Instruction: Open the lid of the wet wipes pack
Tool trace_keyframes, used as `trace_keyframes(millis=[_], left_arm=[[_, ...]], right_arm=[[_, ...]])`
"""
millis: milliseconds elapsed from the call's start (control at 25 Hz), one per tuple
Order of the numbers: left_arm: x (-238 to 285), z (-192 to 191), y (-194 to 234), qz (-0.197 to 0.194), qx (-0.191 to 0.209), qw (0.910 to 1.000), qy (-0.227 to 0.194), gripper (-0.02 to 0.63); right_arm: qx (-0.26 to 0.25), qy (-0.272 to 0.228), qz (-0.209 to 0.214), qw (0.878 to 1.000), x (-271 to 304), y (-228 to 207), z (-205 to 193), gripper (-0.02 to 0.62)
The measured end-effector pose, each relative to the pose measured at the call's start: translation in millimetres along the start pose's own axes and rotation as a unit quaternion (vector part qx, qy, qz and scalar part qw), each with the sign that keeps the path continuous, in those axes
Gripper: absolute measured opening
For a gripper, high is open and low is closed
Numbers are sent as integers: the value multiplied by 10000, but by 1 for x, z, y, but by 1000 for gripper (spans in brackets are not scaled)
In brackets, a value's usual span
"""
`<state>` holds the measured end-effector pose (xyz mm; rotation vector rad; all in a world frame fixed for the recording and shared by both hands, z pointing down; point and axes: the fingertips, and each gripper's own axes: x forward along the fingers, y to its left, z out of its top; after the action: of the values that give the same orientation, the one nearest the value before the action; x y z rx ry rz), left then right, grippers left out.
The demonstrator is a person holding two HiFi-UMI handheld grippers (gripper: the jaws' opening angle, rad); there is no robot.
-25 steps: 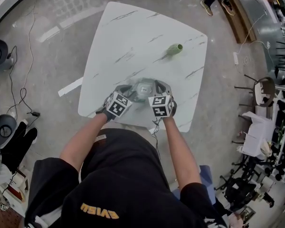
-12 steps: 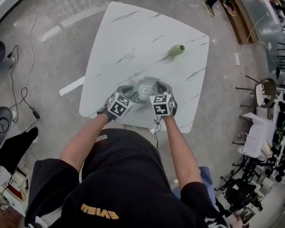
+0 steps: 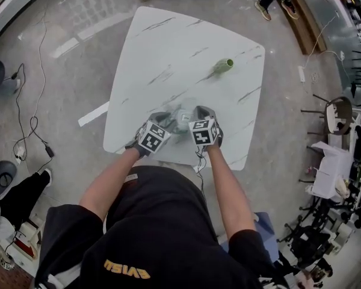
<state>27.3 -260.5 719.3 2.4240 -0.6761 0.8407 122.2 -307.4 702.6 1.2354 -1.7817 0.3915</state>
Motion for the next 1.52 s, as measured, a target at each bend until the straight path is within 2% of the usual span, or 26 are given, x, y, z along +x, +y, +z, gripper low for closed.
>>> trace_keyframes(millis=[160, 240, 360, 440, 480, 640, 800, 1080, 1280, 1520], left_arm=[[-3, -1, 3, -81, -3, 9999, 91, 150], [-9, 1, 4, -135, 121, 9997, 134, 149], [-31, 8, -1, -28, 904, 9957, 203, 93], [-54, 25, -4, 75, 1356, 9907, -6, 89], [-68, 34, -5, 106, 1421, 9897, -163, 89], [-117, 65, -8, 209, 1384, 9877, -704, 87], [-150, 92, -14, 294, 1415, 9831, -1123, 77], [-179, 148, -36, 195, 1722, 9682, -1802, 33], [-193, 173, -53, 62, 1806, 9601, -2135, 18], [-215, 188, -40, 246, 1432, 9575, -2494, 18]], right_arm=[[-63, -50, -51, 10000, 1, 4, 1, 2], [-22, -166, -104, 9998, -4, 5, 5, 2], [160, -703, -272, 9970, -29, -3, 18, 2], [470, -1053, -281, 9929, -50, -11, 25, 2], [626, -1173, -272, 9907, -61, -13, 26, 2], [1066, -1468, -368, 9827, -106, -19, 19, 2], [1535, -1770, -636, 9701, -149, -27, 11, 2], [1979, -2372, -1243, 9429, -218, -40, 18, 2], [2179, -2724, -1483, 9254, -261, -45, 22, 2], [2310, -2935, -1688, 9122, -294, -54, 19, 2]])
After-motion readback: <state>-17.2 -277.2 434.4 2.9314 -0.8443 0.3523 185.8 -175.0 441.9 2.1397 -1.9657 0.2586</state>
